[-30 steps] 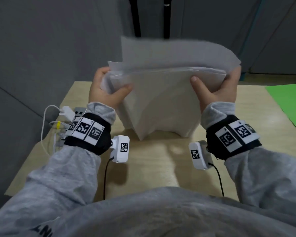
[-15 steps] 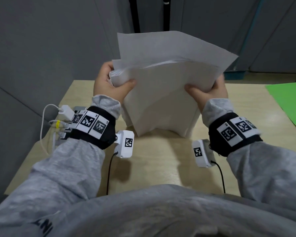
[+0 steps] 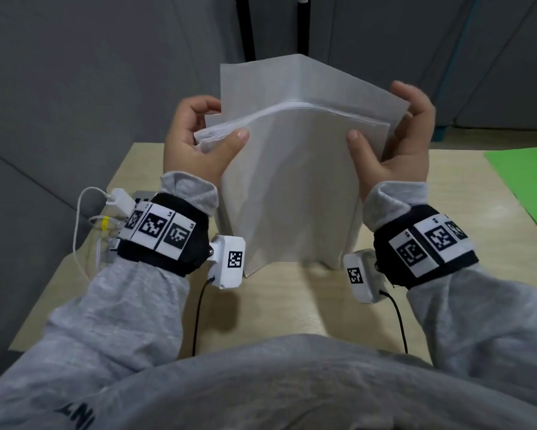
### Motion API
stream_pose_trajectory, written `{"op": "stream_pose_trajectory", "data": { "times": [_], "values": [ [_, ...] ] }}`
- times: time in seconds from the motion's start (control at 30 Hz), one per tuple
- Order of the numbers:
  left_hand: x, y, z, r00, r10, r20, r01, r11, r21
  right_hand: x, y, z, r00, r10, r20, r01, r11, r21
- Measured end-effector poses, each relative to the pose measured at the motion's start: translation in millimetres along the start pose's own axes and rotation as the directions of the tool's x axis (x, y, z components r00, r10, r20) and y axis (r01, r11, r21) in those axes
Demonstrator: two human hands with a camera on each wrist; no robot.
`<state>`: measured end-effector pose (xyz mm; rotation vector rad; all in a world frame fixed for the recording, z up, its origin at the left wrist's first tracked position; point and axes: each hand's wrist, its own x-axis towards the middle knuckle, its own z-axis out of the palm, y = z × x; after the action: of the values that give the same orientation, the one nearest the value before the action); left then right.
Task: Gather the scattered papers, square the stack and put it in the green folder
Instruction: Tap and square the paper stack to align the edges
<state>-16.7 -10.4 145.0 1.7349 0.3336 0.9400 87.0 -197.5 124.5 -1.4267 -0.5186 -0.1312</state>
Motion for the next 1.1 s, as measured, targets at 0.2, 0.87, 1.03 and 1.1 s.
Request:
{"op": "stream_pose_trajectory", "data": {
  "times": [0.2,0.87,1.03,1.1],
  "values": [
    [2,15,2,0.997,0.048,-0.053,-0.048,0.999,0.01,-2,-7,2,0.982,-0.187,-0.01,0.186,0.981,-0.061],
    [6,14,5,0.964,-0.083,-0.251,0.037,0.983,-0.182,0,-7,11,0.971,-0.199,-0.133,0.187,0.978,-0.096],
    [-4,5,1,0.974,-0.156,-0.166,0.118,0.968,-0.221,-9,-1,4,0.998,-0.057,-0.036,0.056,0.998,-0.025],
    [-7,0,0,0.967,-0.21,-0.146,0.175,0.959,-0.224,-12,5,4,0.998,0.054,-0.011,-0.054,0.994,-0.095]
  ]
}}
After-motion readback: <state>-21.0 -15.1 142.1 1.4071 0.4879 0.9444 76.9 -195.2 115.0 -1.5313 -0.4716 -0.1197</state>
